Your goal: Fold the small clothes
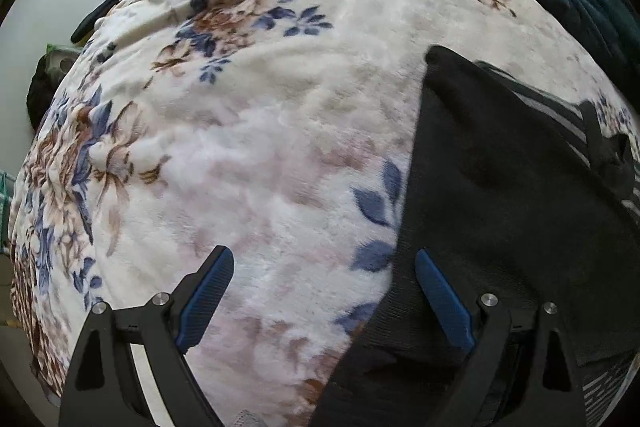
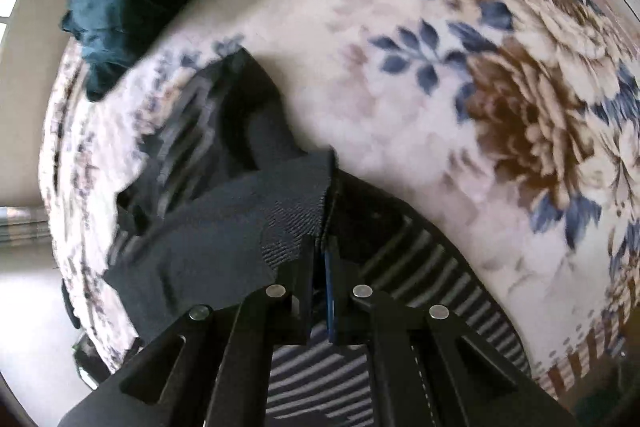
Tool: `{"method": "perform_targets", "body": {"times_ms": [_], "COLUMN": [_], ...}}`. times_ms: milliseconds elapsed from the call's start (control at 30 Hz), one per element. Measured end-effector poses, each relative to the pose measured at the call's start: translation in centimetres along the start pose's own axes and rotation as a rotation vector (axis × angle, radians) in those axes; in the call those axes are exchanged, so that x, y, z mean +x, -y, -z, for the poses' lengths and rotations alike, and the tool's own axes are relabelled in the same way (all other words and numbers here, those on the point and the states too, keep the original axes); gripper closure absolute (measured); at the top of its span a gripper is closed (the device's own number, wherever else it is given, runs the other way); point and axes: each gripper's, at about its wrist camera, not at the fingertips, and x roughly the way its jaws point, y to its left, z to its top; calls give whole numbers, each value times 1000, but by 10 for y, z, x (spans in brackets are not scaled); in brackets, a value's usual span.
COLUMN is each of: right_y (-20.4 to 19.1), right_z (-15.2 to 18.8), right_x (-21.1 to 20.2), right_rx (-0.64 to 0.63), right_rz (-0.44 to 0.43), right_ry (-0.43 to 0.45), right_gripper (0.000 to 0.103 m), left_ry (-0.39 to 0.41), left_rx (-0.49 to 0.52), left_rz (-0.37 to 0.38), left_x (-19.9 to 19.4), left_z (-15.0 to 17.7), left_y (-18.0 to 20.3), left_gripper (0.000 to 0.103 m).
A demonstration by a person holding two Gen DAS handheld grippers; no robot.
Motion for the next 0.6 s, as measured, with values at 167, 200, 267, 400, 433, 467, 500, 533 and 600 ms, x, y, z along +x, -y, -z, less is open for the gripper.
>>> {"method": "perform_targets", "body": {"times_ms": [167, 200, 267, 400, 433, 467, 500, 533, 600], "right_y": [-11, -21, -46, -115, -132, -150, -168, -182, -209], "right_z": [0, 4, 9, 12, 11, 11, 11, 10, 10], "right_x": [-5, -14, -21, -4, 6, 18, 34, 47, 81], "right_rx": [-68, -107, -203, -445, -497, -545, -609, -653, -743], "right_rz": [61, 66, 73, 111, 122, 136, 151, 158, 189], "right_ry": [21, 56, 90, 107, 101, 99, 85, 69, 23], "right_gripper": [64, 59, 56, 56, 56, 56, 56, 56, 56], "left_ry": [26, 30, 28, 13, 7, -2, -12, -14, -15], "left_rx": [-45, -43, -31, 33, 46, 60, 73, 72, 60], "left_rz": [32, 47, 54, 31, 20, 4, -9, -4, 14], "left_x": [-13, -15, -15, 0, 6, 11, 19, 22, 24], "left_z": [1, 3, 5, 10, 11, 12, 14, 14, 15], "left_y": [-11, -10, -4, 11, 13, 14, 13, 11, 5], "left_gripper": [9, 9, 9, 9, 9, 9, 9, 9, 8]}}
